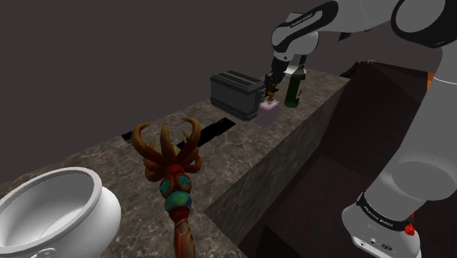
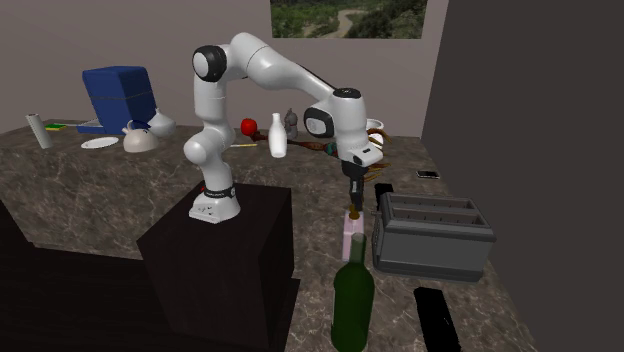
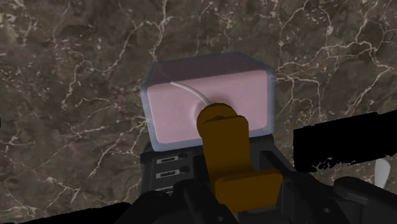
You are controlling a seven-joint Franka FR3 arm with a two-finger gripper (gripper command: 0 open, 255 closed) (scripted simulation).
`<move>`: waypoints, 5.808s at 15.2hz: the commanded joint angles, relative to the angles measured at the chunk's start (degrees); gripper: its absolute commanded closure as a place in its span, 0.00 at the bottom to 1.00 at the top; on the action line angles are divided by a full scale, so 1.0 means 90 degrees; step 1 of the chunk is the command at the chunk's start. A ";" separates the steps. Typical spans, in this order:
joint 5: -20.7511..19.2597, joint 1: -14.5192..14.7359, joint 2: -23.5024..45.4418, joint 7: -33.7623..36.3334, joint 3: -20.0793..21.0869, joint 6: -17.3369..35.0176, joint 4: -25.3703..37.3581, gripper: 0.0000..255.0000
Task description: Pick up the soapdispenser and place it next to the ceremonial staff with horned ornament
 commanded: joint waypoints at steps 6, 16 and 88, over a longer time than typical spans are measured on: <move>-0.0103 0.0011 -0.0152 0.0102 -0.0020 -0.0376 0.0234 1.00; -0.0258 0.0018 -0.0370 0.0270 -0.0046 -0.1165 0.0827 1.00; -0.1168 0.1383 -0.2776 0.3488 0.1404 -0.3338 0.0894 1.00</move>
